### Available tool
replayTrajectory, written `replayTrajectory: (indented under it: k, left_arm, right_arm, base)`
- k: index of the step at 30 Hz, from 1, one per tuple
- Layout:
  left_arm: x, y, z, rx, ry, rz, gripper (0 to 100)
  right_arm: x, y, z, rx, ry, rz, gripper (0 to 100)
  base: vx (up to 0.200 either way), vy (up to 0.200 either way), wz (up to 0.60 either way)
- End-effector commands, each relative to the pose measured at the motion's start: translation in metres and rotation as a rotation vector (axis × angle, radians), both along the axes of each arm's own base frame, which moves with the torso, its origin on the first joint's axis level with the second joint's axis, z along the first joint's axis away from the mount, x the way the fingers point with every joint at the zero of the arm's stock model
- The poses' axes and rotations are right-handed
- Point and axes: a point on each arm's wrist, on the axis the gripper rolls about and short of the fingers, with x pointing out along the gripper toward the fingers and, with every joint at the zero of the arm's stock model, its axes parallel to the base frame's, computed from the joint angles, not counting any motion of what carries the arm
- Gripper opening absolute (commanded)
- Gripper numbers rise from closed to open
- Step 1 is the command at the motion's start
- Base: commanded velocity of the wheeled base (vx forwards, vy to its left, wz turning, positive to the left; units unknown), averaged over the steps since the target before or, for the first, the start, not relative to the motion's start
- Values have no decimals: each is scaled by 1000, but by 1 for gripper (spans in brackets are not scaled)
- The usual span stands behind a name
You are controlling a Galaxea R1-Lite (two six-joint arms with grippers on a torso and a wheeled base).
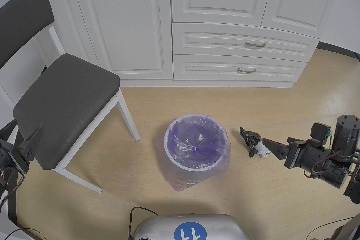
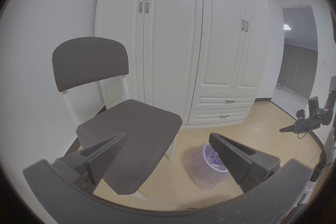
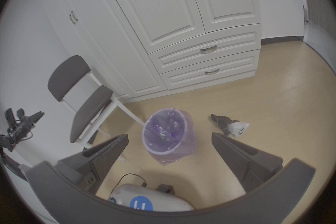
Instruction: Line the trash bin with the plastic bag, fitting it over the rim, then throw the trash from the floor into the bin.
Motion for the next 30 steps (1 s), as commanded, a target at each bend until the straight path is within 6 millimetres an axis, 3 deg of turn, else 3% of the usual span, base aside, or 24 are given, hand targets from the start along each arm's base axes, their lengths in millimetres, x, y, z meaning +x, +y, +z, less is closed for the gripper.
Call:
replayTrajectory:
  k: [1,2,3,4,5,6,9,12,13,16,23,27,30]
  left_arm:
    - [29,0,-5,42,93,83,100]
    - [35,0,-4,43,96,88,100]
    - [35,0,-4,43,96,88,100]
    - [57,-4,0,51,120,84,100]
    - [57,-4,0,51,120,84,100]
    - [88,-6,1,67,153,108,100]
    - [117,-5,-11,73,193,177,100]
    - [118,-6,-25,78,223,197,100]
    - [118,-7,-32,86,218,192,100]
    - [121,-13,-29,84,172,176,100]
    - [111,-22,-18,100,90,155,100]
    - [109,-22,-17,106,84,149,100]
    - [111,-22,-18,105,93,148,100]
  right_arm:
    - [95,-17,-51,-212,122,-200,100]
    - [109,-21,-58,-253,126,-224,100]
    - [109,-21,-58,-253,126,-224,100]
    - [147,-33,-70,-326,122,-257,100]
    - [147,-33,-70,-326,122,-257,100]
    - [178,-46,-73,-379,97,-286,100]
    - [209,-62,-69,-382,126,-299,100]
    - [223,-67,-68,-349,180,-260,100]
    - [237,-72,-68,-283,231,-247,100]
    - [253,-78,-78,-220,287,-234,100]
    - [292,-95,-153,-194,419,-239,100]
    - [310,-95,-184,-161,459,-257,100]
    - [325,-89,-196,-95,501,-273,100]
  base:
    - [0,0,0]
    - [0,0,0]
    - [0,0,0]
    - [0,0,0]
    - [0,0,0]
    - [0,0,0]
    - [0,0,0]
    - [0,0,0]
    - [0,0,0]
    - [0,0,0]
    - [0,0,0]
    - [0,0,0]
    - [0,0,0]
